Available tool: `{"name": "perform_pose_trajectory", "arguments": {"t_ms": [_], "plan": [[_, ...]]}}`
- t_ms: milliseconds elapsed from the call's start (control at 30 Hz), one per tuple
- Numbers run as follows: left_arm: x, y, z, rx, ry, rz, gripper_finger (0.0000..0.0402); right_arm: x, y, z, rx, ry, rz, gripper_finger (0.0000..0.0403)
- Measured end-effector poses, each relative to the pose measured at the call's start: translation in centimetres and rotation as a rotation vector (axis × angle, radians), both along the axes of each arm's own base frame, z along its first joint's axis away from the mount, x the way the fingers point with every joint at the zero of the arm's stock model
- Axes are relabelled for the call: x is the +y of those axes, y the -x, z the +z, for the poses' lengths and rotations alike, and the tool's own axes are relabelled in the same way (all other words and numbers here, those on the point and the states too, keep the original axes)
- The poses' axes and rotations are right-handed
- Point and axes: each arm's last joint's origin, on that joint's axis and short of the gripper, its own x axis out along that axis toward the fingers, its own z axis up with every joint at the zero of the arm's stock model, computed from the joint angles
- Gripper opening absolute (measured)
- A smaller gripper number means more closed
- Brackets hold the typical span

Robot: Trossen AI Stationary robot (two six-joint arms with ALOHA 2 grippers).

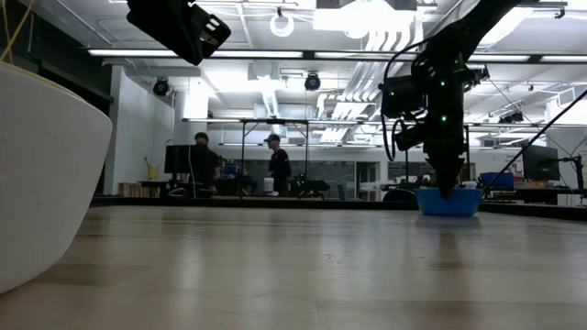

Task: Nest bowls inside each other
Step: Stack the blue bowl on top of the yellow bowl

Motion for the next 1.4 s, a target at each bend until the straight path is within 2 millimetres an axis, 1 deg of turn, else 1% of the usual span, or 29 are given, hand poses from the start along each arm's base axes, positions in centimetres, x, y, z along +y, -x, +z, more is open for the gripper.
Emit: {"name": "perform_pose_trajectory", "arguments": {"t_ms": [267, 667, 1000, 1200, 1300, 1400], "plan": [[0.0, 0.0, 0.0, 0.0, 0.0, 0.0, 0.0026, 0.0, 0.0, 0.0, -0.004, -0.007, 0.002, 0.0068], [0.0, 0.0, 0.0, 0.0, 0.0, 0.0, 0.0026, 0.0, 0.0, 0.0, -0.003, -0.004, 0.002, 0.0009], [0.0, 0.0, 0.0, 0.001, 0.002, 0.003, 0.0026, 0.3, -0.2, 0.0, -0.001, -0.006, 0.02, 0.0005], [0.0, 0.0, 0.0, 0.001, 0.002, 0.003, 0.0026, 1.7, -1.0, 0.0, 0.002, -0.007, 0.1, 0.0005], [0.0, 0.0, 0.0, 0.002, 0.005, 0.006, 0.0026, 3.0, -1.7, 0.2, -0.003, -0.005, 0.156, 0.0004], [0.0, 0.0, 0.0, 0.011, 0.033, 0.043, 0.0026, 4.8, -2.4, 0.7, -0.016, 0.0, 0.233, 0.0004]]}}
